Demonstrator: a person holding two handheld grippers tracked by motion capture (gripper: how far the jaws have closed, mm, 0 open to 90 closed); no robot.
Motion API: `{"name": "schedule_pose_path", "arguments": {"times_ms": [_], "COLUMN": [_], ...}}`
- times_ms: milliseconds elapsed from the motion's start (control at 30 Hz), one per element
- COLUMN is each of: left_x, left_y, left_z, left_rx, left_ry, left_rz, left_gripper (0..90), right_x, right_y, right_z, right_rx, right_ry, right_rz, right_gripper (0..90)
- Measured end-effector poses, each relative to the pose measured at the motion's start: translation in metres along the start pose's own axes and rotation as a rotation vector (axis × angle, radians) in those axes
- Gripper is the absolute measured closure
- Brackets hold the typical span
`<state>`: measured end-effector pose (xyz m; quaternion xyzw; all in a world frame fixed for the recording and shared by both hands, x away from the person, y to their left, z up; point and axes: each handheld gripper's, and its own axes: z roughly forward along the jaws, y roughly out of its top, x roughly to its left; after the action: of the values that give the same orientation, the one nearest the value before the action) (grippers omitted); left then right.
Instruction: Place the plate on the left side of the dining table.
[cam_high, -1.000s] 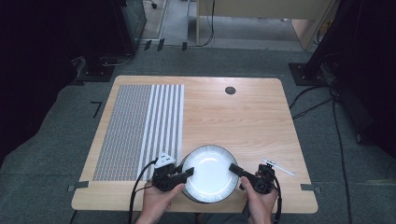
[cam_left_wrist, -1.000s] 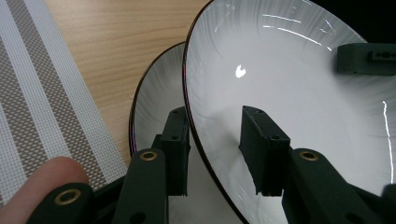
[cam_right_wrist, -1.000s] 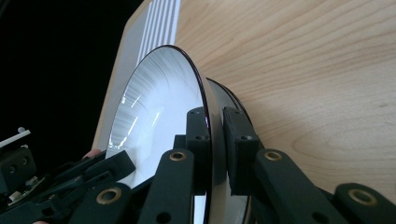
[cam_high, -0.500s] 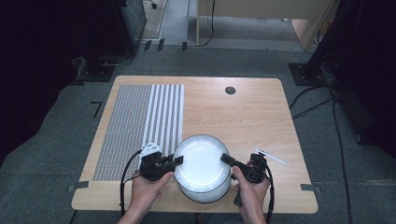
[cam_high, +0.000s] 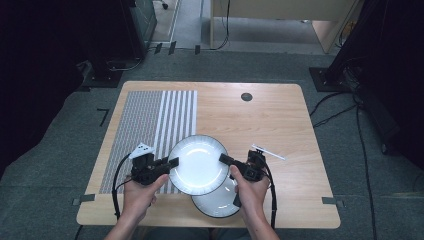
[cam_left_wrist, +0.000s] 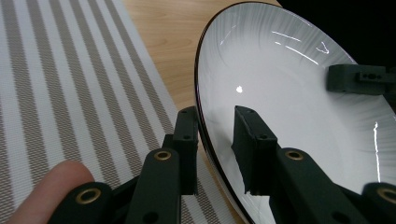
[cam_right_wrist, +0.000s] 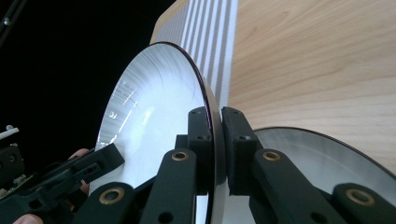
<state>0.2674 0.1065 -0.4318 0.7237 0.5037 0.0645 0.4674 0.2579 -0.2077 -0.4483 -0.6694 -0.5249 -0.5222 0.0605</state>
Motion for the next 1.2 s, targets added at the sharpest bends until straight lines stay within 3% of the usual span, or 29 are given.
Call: {"name": "schedule_pose_path", "arguments": {"times_ms": [367,633,667,967,1200], "left_x": [0.036,0.059,0.065,0.088,0.110], "left_y": [0.012,0.021,0.024,0.037,0.043], "left_z": [-0.018,-0.028,-0.031,-0.041,-0.040], "left_rx": [-0.015,-0.032,-0.040,-0.062,-0.068], "left_ry": [0.042,0.064,0.074,0.100,0.126], "left_rz": [-0.033,-0.062,-0.071,-0.093,-0.124], "left_gripper": [73.3,74.1,74.2,74.9,75.8], "right_x": [0.029,0.047,0.054,0.073,0.084], "right_y": [0.008,0.012,0.013,0.020,0.022], "right_z": [0.042,0.066,0.074,0.099,0.126], "right_rx": [0.040,0.040,0.034,0.060,0.053], "right_ry": [0.007,0.012,0.011,0.025,0.005], "right_rz": [-0.037,-0.076,-0.092,-0.080,-0.088], "right_gripper": [83.9,84.0,83.9,83.9,84.0]}}
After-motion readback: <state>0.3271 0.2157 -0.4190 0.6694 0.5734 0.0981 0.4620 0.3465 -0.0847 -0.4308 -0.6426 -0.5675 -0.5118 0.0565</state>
